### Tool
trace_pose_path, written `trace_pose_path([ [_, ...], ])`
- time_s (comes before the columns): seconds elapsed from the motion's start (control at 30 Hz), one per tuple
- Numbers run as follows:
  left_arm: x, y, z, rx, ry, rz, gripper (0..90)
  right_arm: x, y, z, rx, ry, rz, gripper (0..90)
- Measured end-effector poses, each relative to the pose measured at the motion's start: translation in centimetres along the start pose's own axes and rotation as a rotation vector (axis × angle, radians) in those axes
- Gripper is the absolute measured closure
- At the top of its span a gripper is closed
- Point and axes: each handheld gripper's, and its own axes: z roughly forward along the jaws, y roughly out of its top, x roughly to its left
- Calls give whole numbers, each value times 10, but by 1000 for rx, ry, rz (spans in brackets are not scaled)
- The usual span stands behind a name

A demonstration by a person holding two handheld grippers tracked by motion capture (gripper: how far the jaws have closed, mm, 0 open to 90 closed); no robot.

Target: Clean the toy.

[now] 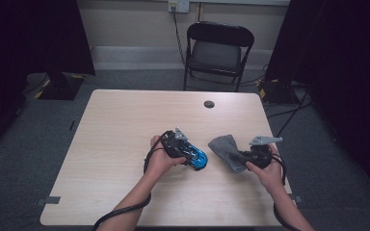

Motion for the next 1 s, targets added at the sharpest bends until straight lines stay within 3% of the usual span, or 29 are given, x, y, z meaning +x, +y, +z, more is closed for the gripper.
trace_pose_path([
  [0.43,-1,-1,0,-10,1,0,139,-6,47,59,43,-54,-28,763],
  [0.67,0,-2,0,-16,2,3,139,-5,66,85,58,-57,-32,763],
  [1.0,0,-3,0,-26,0,8,138,14,69,123,124,-27,-89,761],
])
